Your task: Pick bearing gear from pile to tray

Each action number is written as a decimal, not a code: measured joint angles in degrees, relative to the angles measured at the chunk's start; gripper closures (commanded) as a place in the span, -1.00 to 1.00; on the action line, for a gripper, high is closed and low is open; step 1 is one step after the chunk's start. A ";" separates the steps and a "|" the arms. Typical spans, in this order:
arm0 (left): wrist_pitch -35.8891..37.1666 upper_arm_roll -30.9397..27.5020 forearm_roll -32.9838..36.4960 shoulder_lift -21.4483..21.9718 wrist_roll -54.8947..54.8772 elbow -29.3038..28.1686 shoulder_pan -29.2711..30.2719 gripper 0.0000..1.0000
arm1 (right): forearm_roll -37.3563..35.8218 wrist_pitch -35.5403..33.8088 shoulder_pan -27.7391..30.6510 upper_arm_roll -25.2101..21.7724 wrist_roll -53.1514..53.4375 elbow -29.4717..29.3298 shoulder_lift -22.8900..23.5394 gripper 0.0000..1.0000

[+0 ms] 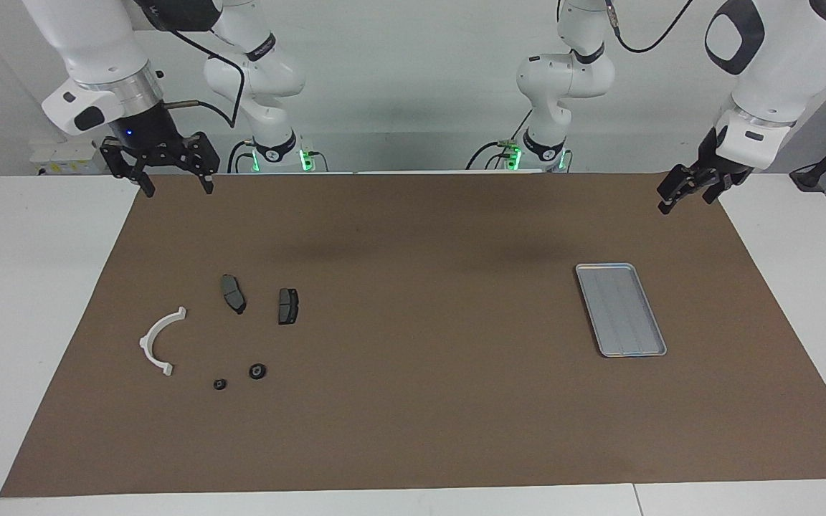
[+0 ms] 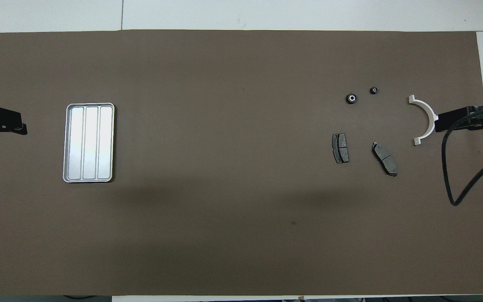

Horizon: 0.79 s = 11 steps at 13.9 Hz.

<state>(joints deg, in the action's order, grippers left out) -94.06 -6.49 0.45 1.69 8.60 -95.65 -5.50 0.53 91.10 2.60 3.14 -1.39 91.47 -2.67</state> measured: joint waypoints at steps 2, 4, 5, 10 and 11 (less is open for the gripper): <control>0.00 0.00 0.00 0.00 0.00 0.00 0.00 -1.00 | 0.00 -0.11 -0.02 0.22 0.00 0.05 -0.01 -1.00; 0.00 0.00 0.00 0.00 0.00 0.00 0.00 -1.00 | 0.00 -0.13 -0.02 0.41 -0.06 0.05 -0.10 -1.00; 0.00 0.00 0.00 0.00 0.00 0.00 0.00 -1.00 | 0.00 0.06 -0.03 0.51 -0.11 0.10 -0.12 -1.00; 0.00 0.00 0.00 0.00 0.00 0.00 0.00 -1.00 | 0.00 8.77 -0.29 0.78 -0.14 4.94 1.61 -1.00; 0.00 0.00 0.00 0.00 0.00 0.00 0.00 -1.00 | -0.09 10.54 -0.68 0.78 -0.14 5.64 3.22 -1.00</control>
<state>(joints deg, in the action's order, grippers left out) -94.06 -6.49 0.45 1.69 8.60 -95.65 -5.50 0.43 101.63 1.93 3.92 -1.53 97.11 0.56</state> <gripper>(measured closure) 0.000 0.000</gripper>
